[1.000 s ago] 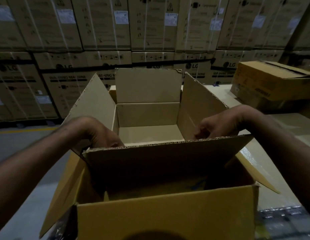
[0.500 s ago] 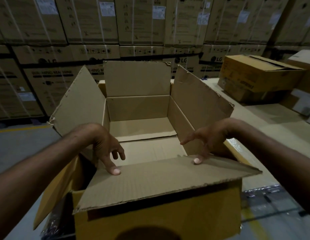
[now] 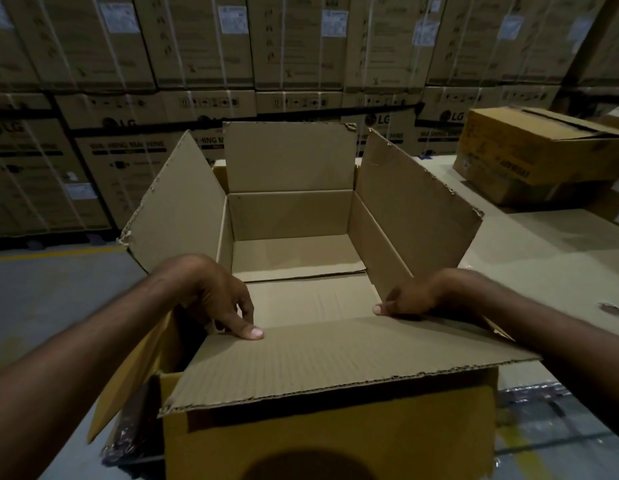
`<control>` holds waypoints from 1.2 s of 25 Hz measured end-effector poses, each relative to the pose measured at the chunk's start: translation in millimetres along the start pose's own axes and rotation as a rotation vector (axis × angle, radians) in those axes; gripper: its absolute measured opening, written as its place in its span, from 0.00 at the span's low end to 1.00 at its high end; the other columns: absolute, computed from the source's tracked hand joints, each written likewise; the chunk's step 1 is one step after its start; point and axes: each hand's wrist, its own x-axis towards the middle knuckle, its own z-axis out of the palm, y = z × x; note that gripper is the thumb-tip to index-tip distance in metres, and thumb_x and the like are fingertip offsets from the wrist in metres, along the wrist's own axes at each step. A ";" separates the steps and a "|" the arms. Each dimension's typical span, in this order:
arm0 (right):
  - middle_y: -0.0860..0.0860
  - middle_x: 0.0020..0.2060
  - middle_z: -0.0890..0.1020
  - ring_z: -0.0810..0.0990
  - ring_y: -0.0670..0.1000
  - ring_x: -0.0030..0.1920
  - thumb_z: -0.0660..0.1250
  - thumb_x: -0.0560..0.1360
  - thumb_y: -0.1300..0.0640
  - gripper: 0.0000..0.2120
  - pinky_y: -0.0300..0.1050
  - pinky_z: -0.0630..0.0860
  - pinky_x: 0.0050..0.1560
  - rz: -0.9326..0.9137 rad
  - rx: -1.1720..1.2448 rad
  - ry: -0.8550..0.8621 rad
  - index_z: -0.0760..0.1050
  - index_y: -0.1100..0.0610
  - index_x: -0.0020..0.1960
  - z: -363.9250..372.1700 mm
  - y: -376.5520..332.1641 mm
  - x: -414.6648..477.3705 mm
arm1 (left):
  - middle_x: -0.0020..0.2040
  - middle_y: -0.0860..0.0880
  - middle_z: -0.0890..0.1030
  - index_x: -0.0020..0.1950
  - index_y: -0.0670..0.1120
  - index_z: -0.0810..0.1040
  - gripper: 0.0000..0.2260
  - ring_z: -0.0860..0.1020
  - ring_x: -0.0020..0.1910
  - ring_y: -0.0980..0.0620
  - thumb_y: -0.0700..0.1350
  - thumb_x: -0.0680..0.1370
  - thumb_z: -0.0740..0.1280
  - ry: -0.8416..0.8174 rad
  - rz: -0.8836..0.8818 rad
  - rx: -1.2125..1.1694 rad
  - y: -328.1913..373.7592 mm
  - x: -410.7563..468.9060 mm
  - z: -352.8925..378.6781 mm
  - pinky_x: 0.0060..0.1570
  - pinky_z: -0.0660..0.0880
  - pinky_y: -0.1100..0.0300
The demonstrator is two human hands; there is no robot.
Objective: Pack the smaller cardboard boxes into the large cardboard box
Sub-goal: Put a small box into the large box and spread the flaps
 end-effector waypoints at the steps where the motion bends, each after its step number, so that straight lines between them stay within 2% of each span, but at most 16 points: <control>1: 0.51 0.64 0.79 0.76 0.52 0.65 0.57 0.83 0.36 0.29 0.51 0.69 0.70 -0.031 0.036 0.040 0.76 0.57 0.70 -0.6 1.1 -2.4 | 0.66 0.50 0.78 0.71 0.52 0.76 0.32 0.76 0.65 0.49 0.68 0.73 0.68 0.026 -0.005 -0.003 2.4 -0.6 -0.8 0.67 0.74 0.50; 3: 0.50 0.67 0.78 0.76 0.51 0.66 0.66 0.81 0.40 0.26 0.51 0.71 0.70 -0.138 0.093 0.202 0.75 0.53 0.72 -4.9 4.5 -8.3 | 0.69 0.51 0.77 0.74 0.54 0.72 0.33 0.75 0.68 0.49 0.68 0.74 0.68 0.123 0.019 -0.025 4.3 1.1 -2.3 0.71 0.71 0.49; 6: 0.48 0.66 0.79 0.78 0.49 0.63 0.72 0.77 0.43 0.22 0.51 0.75 0.65 -0.218 0.044 0.580 0.77 0.49 0.69 -18.1 6.4 -15.0 | 0.68 0.53 0.78 0.74 0.54 0.71 0.34 0.76 0.65 0.53 0.68 0.73 0.69 0.309 0.096 -0.124 1.4 0.1 -8.2 0.70 0.71 0.51; 9: 0.48 0.71 0.75 0.70 0.52 0.72 0.71 0.78 0.44 0.19 0.55 0.68 0.72 -0.107 -0.274 0.959 0.77 0.47 0.66 -42.5 5.9 -18.6 | 0.63 0.55 0.79 0.69 0.54 0.75 0.27 0.77 0.59 0.56 0.66 0.75 0.69 0.578 0.111 -0.121 -1.0 -7.2 -24.4 0.61 0.77 0.53; 11: 0.51 0.72 0.74 0.67 0.55 0.75 0.71 0.77 0.48 0.16 0.57 0.64 0.74 -0.012 -0.375 1.082 0.78 0.47 0.64 -62.8 4.2 -16.2 | 0.59 0.57 0.79 0.64 0.55 0.78 0.22 0.78 0.55 0.55 0.65 0.76 0.69 0.877 0.010 -0.016 -2.1 -9.1 -37.3 0.56 0.78 0.52; 12: 0.53 0.71 0.74 0.66 0.56 0.75 0.72 0.77 0.50 0.14 0.58 0.64 0.74 0.041 -0.404 1.112 0.80 0.49 0.62 -72.1 2.2 -12.3 | 0.59 0.55 0.80 0.62 0.56 0.78 0.19 0.78 0.54 0.54 0.64 0.76 0.69 1.043 -0.091 0.084 -3.4 -10.0 -43.5 0.56 0.77 0.51; 14: 0.57 0.72 0.73 0.65 0.59 0.75 0.72 0.75 0.52 0.10 0.61 0.62 0.74 0.181 -0.413 1.113 0.81 0.50 0.56 -88.5 -2.7 -4.8 | 0.63 0.50 0.79 0.62 0.56 0.78 0.17 0.75 0.62 0.48 0.62 0.77 0.69 1.262 -0.385 0.310 -11.2 -10.5 -57.0 0.64 0.72 0.44; 16: 0.60 0.72 0.70 0.65 0.61 0.74 0.72 0.75 0.53 0.09 0.63 0.64 0.71 0.329 -0.369 1.075 0.81 0.52 0.55 -103.5 -0.3 3.3 | 0.74 0.44 0.69 0.65 0.55 0.77 0.18 0.66 0.73 0.40 0.57 0.78 0.70 1.260 -0.653 0.312 -22.1 -19.5 -69.4 0.71 0.62 0.35; 17: 0.60 0.71 0.70 0.69 0.61 0.71 0.70 0.76 0.53 0.11 0.62 0.69 0.67 0.387 -0.325 1.052 0.80 0.52 0.57 -108.9 4.2 6.6 | 0.77 0.42 0.64 0.66 0.53 0.77 0.17 0.64 0.74 0.36 0.54 0.78 0.69 1.230 -0.731 0.231 -27.8 -25.0 -73.1 0.70 0.62 0.34; 18: 0.59 0.67 0.73 0.74 0.60 0.64 0.69 0.77 0.53 0.14 0.58 0.74 0.59 0.413 -0.259 1.039 0.78 0.53 0.61 -113.0 9.8 9.4 | 0.76 0.40 0.63 0.67 0.51 0.76 0.16 0.67 0.72 0.35 0.51 0.79 0.68 1.204 -0.767 0.134 -35.3 -28.1 -75.8 0.66 0.67 0.36; 20: 0.55 0.55 0.76 0.77 0.54 0.47 0.66 0.79 0.55 0.17 0.51 0.75 0.42 0.369 -0.105 1.049 0.73 0.53 0.68 -117.2 20.1 11.7 | 0.66 0.40 0.73 0.66 0.48 0.76 0.13 0.77 0.59 0.39 0.45 0.81 0.63 1.229 -0.740 0.015 -49.3 -30.2 -76.7 0.51 0.74 0.47; 22: 0.51 0.43 0.76 0.77 0.51 0.38 0.64 0.81 0.56 0.18 0.48 0.75 0.35 0.319 -0.034 1.080 0.71 0.51 0.70 -117.6 31.0 11.5 | 0.54 0.42 0.79 0.63 0.48 0.77 0.12 0.79 0.50 0.42 0.43 0.82 0.61 1.319 -0.689 -0.008 -58.3 -29.0 -75.0 0.41 0.72 0.52; 25: 0.53 0.41 0.76 0.79 0.54 0.41 0.63 0.81 0.56 0.14 0.51 0.82 0.42 0.316 0.038 1.034 0.71 0.53 0.67 -118.0 43.7 8.7 | 0.51 0.43 0.81 0.63 0.49 0.79 0.11 0.79 0.49 0.43 0.44 0.82 0.63 1.353 -0.633 -0.066 -63.3 -29.9 -77.0 0.42 0.74 0.51; 27: 0.53 0.41 0.76 0.80 0.54 0.43 0.63 0.81 0.56 0.13 0.53 0.83 0.47 0.334 0.063 1.023 0.71 0.53 0.65 -117.8 47.0 8.2 | 0.51 0.44 0.80 0.64 0.49 0.78 0.11 0.78 0.48 0.44 0.45 0.83 0.63 1.357 -0.595 -0.076 -64.3 -30.1 -77.4 0.44 0.76 0.50; 30: 0.54 0.43 0.78 0.80 0.55 0.44 0.63 0.81 0.54 0.16 0.53 0.82 0.47 0.347 0.064 1.041 0.69 0.52 0.68 -117.3 44.1 10.2 | 0.49 0.45 0.76 0.68 0.49 0.76 0.14 0.76 0.45 0.46 0.47 0.83 0.62 1.342 -0.549 -0.110 -66.5 -32.0 -76.8 0.42 0.74 0.52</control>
